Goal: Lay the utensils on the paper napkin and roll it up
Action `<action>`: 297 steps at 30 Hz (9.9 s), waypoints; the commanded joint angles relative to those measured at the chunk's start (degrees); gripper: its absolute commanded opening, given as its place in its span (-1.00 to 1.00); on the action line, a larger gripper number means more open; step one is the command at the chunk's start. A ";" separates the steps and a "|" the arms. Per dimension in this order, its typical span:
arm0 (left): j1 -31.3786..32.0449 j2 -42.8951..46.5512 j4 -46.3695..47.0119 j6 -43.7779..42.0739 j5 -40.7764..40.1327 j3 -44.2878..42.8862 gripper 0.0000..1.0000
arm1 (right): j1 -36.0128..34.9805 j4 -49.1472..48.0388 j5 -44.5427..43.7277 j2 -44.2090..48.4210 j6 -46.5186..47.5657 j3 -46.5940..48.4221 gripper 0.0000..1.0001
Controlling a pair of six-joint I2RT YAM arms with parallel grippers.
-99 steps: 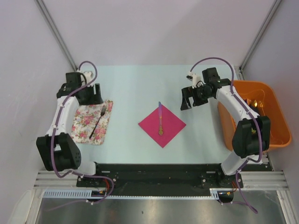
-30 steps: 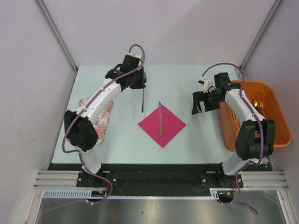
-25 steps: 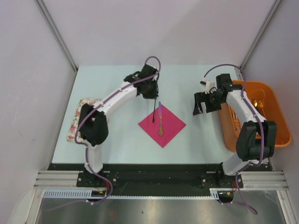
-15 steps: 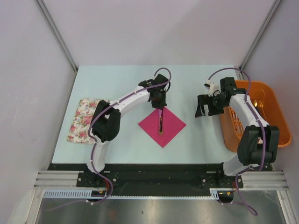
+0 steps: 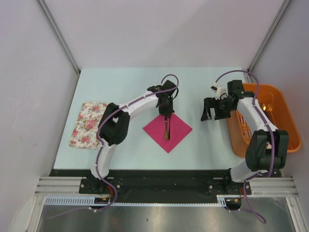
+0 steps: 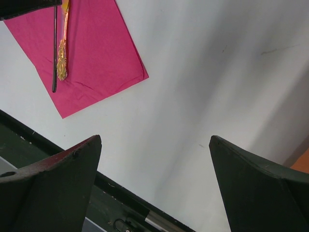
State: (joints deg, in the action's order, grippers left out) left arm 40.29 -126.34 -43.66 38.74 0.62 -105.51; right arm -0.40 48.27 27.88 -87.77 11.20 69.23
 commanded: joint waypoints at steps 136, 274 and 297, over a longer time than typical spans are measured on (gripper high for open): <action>10.60 33.10 41.84 -85.41 20.03 53.05 -1.00 | -9.61 -11.27 17.21 -9.62 -17.79 -4.01 0.09; -15.42 11.56 36.71 -22.40 49.21 48.03 -0.91 | -26.84 -24.01 11.23 -18.76 -27.99 -5.16 -0.76; -15.77 11.30 36.72 -22.31 48.60 48.30 -0.92 | -26.05 -24.01 8.07 -23.06 -24.92 -7.01 -0.86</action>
State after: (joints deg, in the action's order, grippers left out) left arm 25.69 -113.71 -8.19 17.12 51.92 -58.04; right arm -26.15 23.77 38.96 -110.15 -16.86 62.37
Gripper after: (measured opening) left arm 0.045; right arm 0.074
